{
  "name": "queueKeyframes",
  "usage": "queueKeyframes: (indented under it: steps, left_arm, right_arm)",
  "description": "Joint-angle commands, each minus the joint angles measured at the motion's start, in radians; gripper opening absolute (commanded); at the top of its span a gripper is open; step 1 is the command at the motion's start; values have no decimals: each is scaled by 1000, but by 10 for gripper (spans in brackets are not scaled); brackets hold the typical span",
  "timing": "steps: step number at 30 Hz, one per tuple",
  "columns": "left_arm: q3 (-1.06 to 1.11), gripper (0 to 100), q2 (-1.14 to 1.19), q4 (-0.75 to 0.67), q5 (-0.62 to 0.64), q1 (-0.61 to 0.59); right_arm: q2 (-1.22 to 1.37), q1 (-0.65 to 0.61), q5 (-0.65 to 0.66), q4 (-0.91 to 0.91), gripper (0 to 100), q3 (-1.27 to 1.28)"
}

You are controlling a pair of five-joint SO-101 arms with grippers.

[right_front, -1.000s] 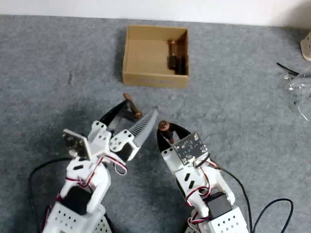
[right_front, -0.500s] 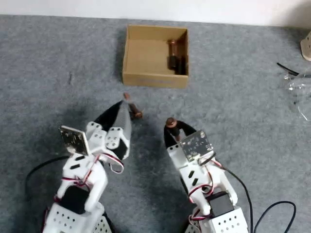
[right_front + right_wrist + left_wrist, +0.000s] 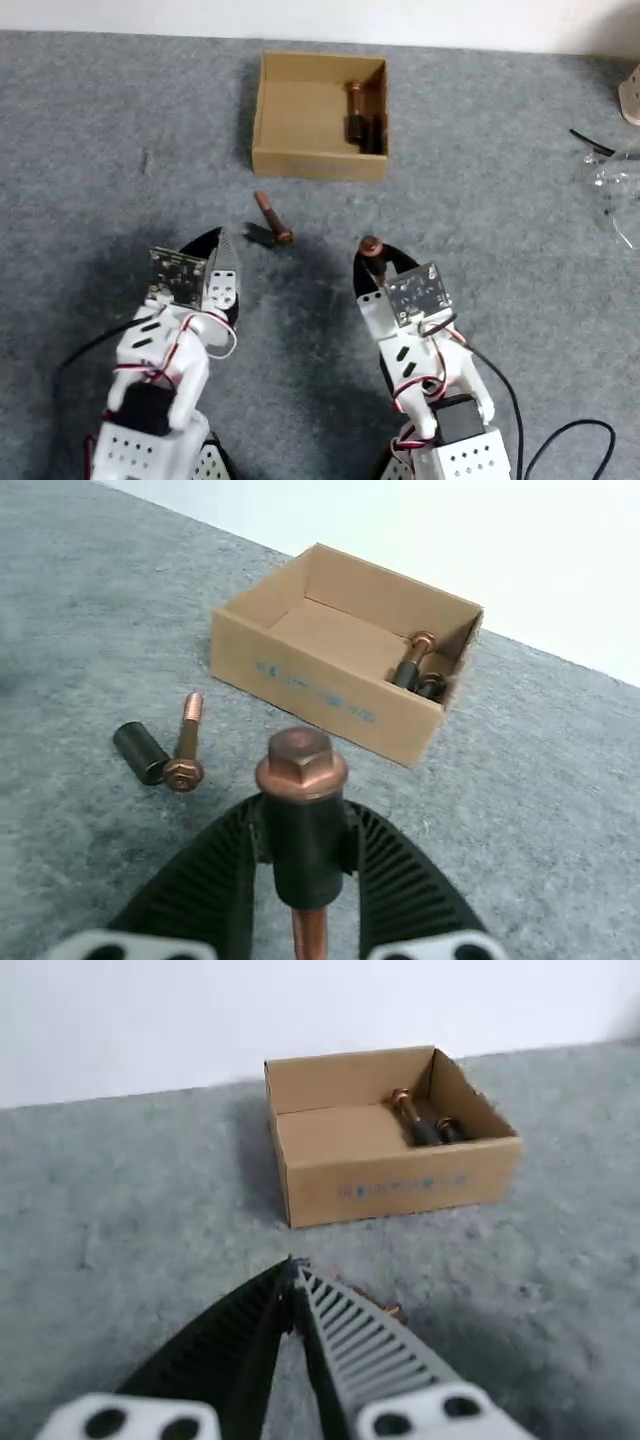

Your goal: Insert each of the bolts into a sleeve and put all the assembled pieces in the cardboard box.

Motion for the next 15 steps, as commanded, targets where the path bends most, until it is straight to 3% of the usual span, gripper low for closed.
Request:
queueKeyframes:
  steps: [1, 15]
  left_arm:
    - [93, 6, -2, -176, -8, -16]
    - [96, 7, 1, -189, -9, -99]
  right_arm:
    - [-13, 18, 8, 2, 5, 145]
    - [-13, 30, 12, 1, 5, 145]
